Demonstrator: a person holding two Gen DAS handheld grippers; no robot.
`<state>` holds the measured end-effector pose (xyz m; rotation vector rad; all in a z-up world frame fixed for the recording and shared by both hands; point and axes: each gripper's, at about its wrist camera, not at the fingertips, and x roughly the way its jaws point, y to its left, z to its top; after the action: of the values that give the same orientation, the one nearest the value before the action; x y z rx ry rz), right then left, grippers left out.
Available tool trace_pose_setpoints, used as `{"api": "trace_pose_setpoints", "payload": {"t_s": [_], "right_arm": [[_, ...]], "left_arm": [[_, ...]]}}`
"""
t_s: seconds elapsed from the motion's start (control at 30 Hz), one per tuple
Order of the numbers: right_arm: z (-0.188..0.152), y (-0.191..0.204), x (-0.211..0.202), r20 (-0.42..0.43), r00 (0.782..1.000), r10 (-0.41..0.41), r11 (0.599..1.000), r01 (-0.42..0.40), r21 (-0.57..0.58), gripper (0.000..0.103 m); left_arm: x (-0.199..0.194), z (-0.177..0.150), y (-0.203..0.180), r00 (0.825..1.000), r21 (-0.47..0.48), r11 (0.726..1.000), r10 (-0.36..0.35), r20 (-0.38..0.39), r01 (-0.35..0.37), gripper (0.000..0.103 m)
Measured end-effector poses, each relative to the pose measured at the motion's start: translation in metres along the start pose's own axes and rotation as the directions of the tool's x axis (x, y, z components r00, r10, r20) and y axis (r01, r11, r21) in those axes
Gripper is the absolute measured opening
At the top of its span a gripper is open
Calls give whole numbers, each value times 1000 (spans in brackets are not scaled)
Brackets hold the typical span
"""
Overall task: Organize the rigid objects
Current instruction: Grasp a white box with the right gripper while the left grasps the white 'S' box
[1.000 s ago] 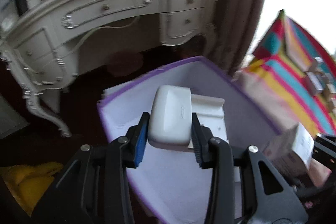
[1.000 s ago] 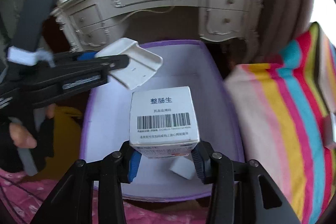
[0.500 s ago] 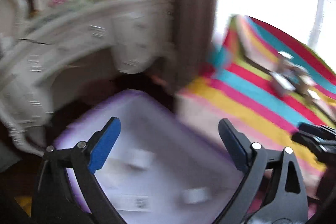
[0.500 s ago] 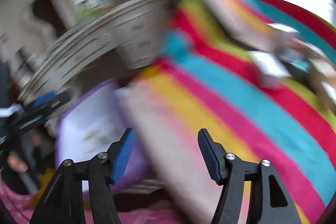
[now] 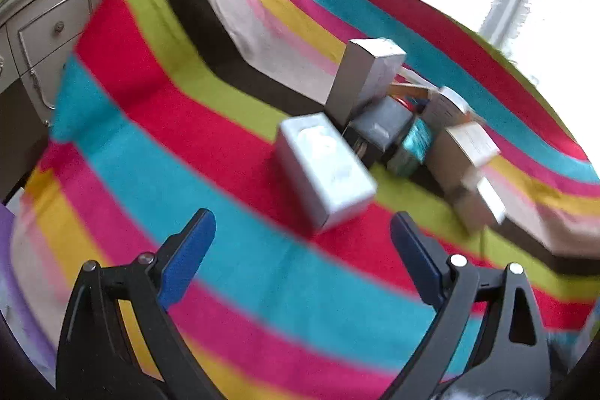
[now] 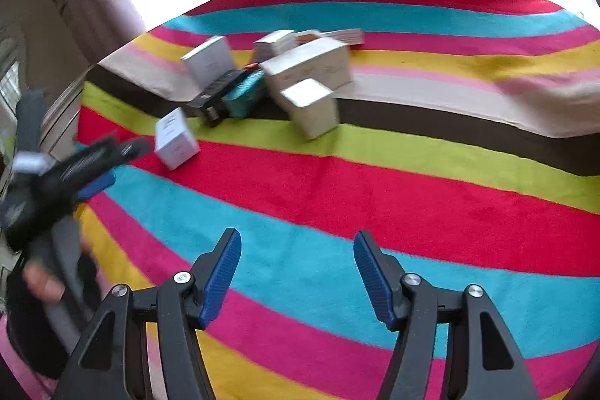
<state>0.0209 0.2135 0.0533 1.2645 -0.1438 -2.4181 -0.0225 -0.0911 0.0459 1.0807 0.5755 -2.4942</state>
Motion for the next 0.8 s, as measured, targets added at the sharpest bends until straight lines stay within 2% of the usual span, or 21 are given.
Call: {"api": "trace_pose_setpoints", "payload": {"t_s": [0.07,0.23,0.3,0.33,0.37,0.57,0.63,0.77,0.8], "right_arm": [[1,-8,1,-2,1000,-13,1000,13,-4,64],[10,-29,7,-2,999,-45,999,45,-2,64],[20,-37,15,-1,998,-57,998,57,-1,64],[25,-39,20,-1,998,-61,998,61,-5,64],[30,-41,25,-5,998,-64,998,64,-14,64],[65,-20,74,-26,997,-67,986,62,-153,66],[73,-9,86,-24,998,-63,979,57,-196,67],[88,15,111,-2,995,-102,948,96,-302,66],[89,17,112,-1,995,-99,946,94,-309,49]], "left_arm": [[22,8,-14,1000,-15,1000,23,-19,-23,95],[62,17,-29,984,47,984,176,-26,-174,93],[63,13,-21,989,32,990,141,-37,-140,65],[58,10,-19,990,44,989,143,-20,-142,48],[54,6,-17,992,56,990,127,-25,-126,45],[25,-21,-6,999,136,990,35,-26,-31,45],[20,-27,-4,1000,160,987,27,-13,-25,45],[22,-23,1,1000,139,990,8,-17,-6,46],[22,-22,1,1000,133,991,7,-16,-5,46]]}}
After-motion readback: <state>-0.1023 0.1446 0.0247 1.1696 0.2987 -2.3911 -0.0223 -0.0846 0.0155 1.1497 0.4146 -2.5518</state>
